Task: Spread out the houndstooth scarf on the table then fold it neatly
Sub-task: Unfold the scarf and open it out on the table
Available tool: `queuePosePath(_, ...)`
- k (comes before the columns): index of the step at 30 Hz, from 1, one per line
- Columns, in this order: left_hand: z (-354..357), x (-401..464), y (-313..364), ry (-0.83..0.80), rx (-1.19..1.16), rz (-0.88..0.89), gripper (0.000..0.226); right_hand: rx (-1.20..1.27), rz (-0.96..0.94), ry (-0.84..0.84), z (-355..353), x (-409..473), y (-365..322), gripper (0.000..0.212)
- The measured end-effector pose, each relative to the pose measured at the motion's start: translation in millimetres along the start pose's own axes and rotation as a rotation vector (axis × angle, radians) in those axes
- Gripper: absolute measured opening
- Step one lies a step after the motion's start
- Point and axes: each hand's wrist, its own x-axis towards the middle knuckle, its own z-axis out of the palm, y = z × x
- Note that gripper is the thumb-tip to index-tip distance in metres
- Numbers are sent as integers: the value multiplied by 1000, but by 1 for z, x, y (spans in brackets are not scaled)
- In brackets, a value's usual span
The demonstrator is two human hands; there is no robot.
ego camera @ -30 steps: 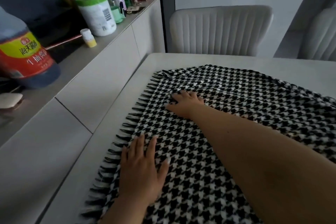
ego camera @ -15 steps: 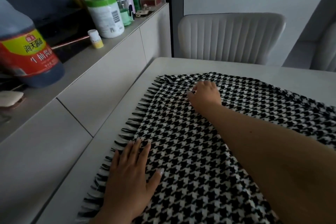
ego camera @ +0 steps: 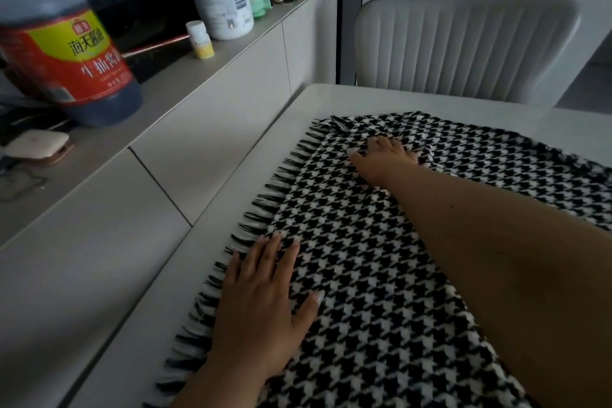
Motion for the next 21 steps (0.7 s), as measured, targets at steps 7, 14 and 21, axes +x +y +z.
queuePosePath(7, 2, -2, 0, 19, -4, 7, 97, -8, -245, 193, 34, -84, -20, 78)
queuePosePath(14, 1, -3, 1, -7, -4, -16, 85, -3, -243, -111, 19, -71, -24, 78)
queuePosePath(21, -6, -2, -3, -53, -32, 0, 75, -17, -336, 57, 57, -188, -11, 76)
